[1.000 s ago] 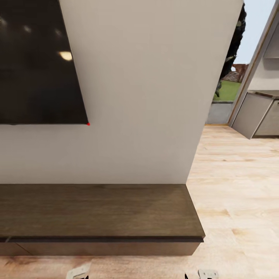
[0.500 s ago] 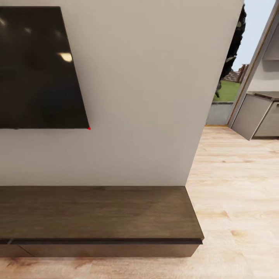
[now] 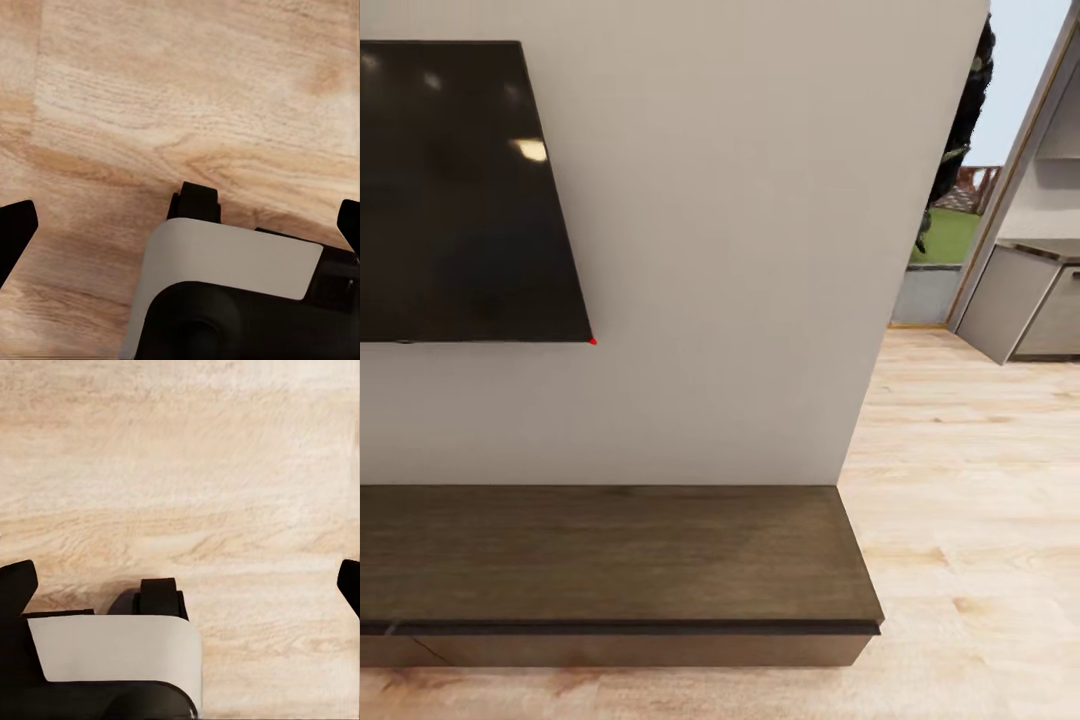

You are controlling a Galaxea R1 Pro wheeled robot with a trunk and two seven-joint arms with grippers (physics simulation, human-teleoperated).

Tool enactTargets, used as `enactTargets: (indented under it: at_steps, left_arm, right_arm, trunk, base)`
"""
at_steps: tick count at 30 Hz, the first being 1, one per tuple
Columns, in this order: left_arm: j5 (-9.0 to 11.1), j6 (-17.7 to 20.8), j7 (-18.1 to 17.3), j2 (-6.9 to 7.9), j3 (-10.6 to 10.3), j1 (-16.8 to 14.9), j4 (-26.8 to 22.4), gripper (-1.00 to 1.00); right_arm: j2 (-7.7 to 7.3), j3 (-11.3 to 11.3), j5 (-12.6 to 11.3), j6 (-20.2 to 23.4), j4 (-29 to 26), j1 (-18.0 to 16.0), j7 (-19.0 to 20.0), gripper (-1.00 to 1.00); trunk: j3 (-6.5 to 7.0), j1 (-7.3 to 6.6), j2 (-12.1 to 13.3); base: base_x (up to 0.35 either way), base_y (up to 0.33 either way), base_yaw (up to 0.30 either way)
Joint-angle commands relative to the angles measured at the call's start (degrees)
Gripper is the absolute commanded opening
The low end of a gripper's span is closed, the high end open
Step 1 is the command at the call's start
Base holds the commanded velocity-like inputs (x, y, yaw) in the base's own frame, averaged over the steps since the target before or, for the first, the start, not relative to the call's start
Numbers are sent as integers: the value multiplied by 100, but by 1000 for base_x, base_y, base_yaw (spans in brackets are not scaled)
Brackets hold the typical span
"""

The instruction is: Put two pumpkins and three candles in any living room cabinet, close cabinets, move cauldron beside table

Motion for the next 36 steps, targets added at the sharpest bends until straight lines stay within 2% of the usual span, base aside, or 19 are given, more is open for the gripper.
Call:
enactTargets:
  at_steps: [1,7,13,17,22,36]
  left_arm:
    - [-1,6,0,-9,-1,8,0,100]
    - [-3,43,0,-36,-2,78,0,100]
    - [-10,191,-4,-80,-6,126,0,100]
    - [-20,201,0,-182,-18,221,0,100]
    - [-23,203,-8,-200,-19,240,-2,100]
    - [-24,111,-61,-212,-11,317,-17,100]
  right_arm:
    - [3,0,3,99,-1,1,1,100]
    - [7,0,3,264,-2,3,11,100]
    - [10,7,5,207,-2,3,4,100]
    - [16,7,-7,247,-2,2,3,100]
    - [17,7,-8,252,0,3,3,100]
    - [34,7,9,194,29,4,3,100]
  trunk:
    - [19,-23,42]
    - [126,-154,282]
    - [234,-286,523]
    - [306,-374,683]
    - [396,-484,884]
    - [396,-484,884]
  base:
    - [0,0,0]
    - [0,0,0]
    - [0,0,0]
    - [0,0,0]
    - [0,0,0]
    - [0,0,0]
